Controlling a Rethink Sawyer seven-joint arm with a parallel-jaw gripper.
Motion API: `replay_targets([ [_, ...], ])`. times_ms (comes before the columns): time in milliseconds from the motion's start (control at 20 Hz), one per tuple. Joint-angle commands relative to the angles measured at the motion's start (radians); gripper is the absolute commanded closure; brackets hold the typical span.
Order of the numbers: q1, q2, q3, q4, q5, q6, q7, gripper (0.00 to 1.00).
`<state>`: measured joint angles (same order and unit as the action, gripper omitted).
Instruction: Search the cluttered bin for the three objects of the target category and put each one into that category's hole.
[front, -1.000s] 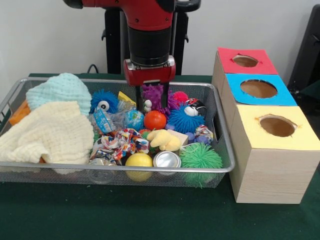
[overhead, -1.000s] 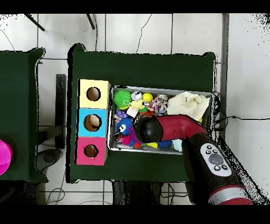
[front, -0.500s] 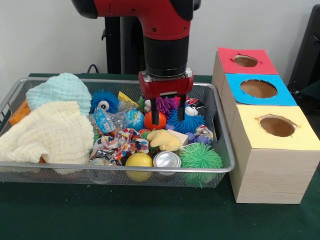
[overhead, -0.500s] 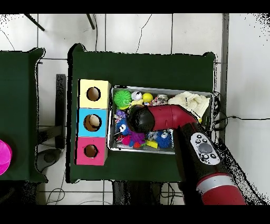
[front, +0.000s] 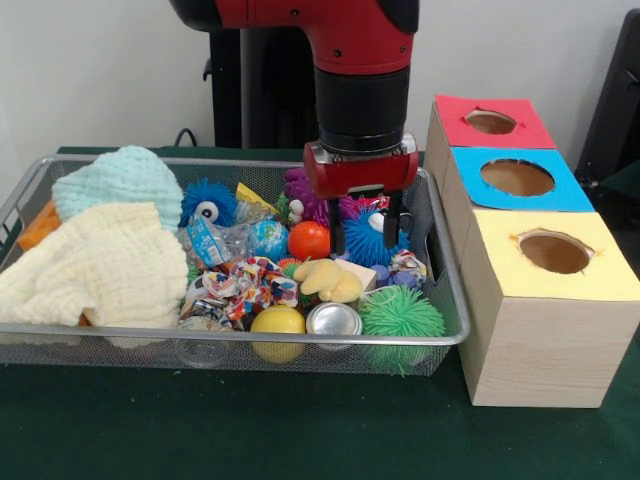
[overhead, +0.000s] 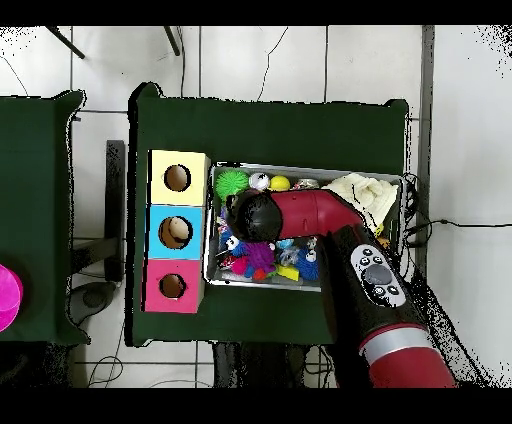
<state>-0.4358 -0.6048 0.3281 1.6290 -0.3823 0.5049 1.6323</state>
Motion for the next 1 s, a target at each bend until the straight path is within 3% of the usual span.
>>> replay_targets([
  [50, -0.004, 0.007, -0.043, -0.041, 0.036, 0.093, 0.109, 0.0],
  [650, 0.015, 0.028, -0.085, -0.065, 0.034, 0.093, 0.096, 0.0],
  [1000, 0.061, 0.127, -0.14, -0.144, 0.016, 0.023, 0.133, 0.0],
])
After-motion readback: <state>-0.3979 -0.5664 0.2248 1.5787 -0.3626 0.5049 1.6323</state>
